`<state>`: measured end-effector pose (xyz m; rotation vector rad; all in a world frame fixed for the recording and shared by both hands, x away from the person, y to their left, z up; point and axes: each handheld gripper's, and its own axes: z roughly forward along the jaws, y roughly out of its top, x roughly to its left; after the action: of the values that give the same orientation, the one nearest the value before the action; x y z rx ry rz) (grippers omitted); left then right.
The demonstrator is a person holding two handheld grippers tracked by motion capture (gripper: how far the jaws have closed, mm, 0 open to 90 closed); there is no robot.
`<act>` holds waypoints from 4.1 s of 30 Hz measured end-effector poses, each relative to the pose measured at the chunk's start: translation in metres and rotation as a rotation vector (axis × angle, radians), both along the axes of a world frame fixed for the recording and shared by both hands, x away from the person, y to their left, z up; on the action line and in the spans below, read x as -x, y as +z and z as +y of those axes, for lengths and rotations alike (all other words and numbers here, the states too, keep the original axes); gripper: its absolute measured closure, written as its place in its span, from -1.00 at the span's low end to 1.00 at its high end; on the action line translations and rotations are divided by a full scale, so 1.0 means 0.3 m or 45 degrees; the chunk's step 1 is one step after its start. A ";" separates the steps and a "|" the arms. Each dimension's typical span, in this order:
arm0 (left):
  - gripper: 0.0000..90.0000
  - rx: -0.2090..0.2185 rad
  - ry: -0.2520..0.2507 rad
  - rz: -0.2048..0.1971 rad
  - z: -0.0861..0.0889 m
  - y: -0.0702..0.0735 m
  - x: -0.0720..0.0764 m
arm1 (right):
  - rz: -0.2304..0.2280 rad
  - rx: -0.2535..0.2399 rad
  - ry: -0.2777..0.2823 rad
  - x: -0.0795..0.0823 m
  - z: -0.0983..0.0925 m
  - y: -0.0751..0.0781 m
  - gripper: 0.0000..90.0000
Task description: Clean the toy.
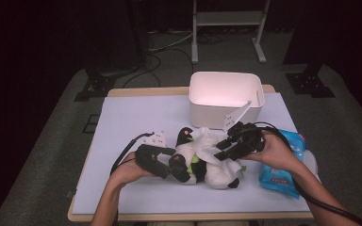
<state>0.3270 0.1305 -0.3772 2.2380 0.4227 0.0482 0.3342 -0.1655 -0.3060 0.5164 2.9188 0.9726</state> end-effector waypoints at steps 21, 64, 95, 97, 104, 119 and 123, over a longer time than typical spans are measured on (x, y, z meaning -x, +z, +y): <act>-0.46 -0.003 -0.006 0.002 -0.005 -0.001 0.001 | -0.024 0.039 -0.076 -0.077 -0.002 -0.062 0.28; -0.44 -0.042 0.013 -0.013 -0.004 0.111 -0.056 | 0.027 -0.028 -0.070 0.012 -0.163 -0.105 0.87; 0.18 0.024 -0.084 0.008 0.004 0.050 -0.004 | -0.041 0.023 0.133 -0.008 0.179 -0.095 0.81; 0.18 0.026 -0.085 0.008 0.002 0.049 -0.001 | -0.065 0.021 0.121 -0.009 0.184 -0.087 0.77; 0.17 0.025 -0.077 0.001 -0.002 0.048 0.002 | -0.160 0.027 0.113 -0.016 0.198 -0.067 0.48; 0.16 0.016 -0.092 0.012 -0.003 0.043 0.005 | -0.091 0.012 0.152 -0.042 0.241 -0.091 0.86; 0.16 0.009 -0.095 0.011 -0.004 0.043 0.006 | -0.082 0.011 0.161 -0.032 0.227 -0.087 0.91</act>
<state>0.3251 0.1293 -0.3643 2.2456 0.3431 -0.0017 0.3438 -0.0973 -0.3321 0.2973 2.9267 0.9689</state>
